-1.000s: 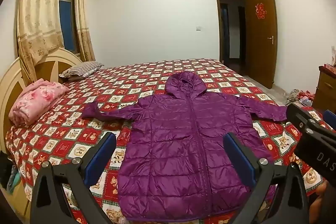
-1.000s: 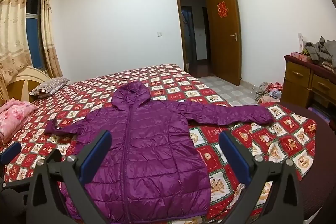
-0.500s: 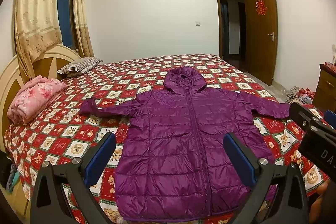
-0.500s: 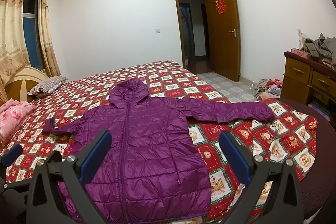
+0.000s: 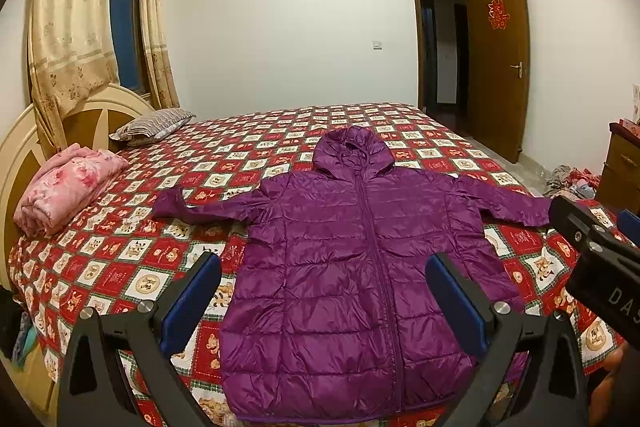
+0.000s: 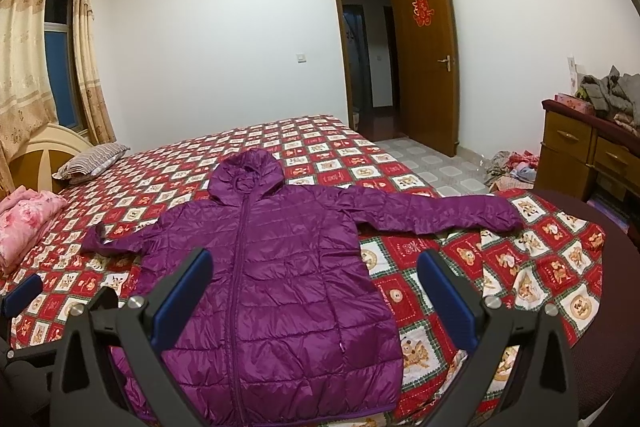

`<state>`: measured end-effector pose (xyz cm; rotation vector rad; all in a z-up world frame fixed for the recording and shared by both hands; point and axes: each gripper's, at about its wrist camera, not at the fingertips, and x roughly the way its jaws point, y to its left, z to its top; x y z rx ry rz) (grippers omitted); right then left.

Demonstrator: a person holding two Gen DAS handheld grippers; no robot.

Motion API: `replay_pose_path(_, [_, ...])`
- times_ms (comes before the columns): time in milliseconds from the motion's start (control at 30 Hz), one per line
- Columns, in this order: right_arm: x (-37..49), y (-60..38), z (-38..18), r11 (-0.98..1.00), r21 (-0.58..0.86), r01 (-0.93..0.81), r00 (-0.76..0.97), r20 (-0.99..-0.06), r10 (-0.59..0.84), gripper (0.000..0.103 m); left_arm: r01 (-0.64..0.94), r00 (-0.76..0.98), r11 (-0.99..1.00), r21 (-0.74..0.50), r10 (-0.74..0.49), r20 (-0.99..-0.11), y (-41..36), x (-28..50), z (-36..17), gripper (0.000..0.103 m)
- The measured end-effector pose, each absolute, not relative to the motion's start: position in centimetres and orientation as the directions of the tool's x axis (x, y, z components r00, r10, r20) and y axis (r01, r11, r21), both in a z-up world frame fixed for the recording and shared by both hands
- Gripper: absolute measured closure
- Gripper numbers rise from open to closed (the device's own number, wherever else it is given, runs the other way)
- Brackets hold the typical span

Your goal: Fold large clothes

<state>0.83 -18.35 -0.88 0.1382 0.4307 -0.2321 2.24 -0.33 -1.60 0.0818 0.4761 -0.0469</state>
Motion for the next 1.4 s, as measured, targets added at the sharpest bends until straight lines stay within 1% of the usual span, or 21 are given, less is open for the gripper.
replay_pose_path(1000, [1.2, -18.1, -1.1, 0.964, 0.081, 0.254, 0.877, -0.44, -0.194, 0.0, 0.062, 0.876, 0.996, 0.062, -0.024, -0.481, 0.1, 2.8, -1.9, 0.001])
replay_pose_path(1400, [1.6, -18.2, -2.1, 0.963, 0.081, 0.258, 0.869, -0.454, -0.195, 0.0, 0.066, 0.863, 0.996, 0.066, -0.023, -0.506, -0.4, 4.1, -2.5, 0.001])
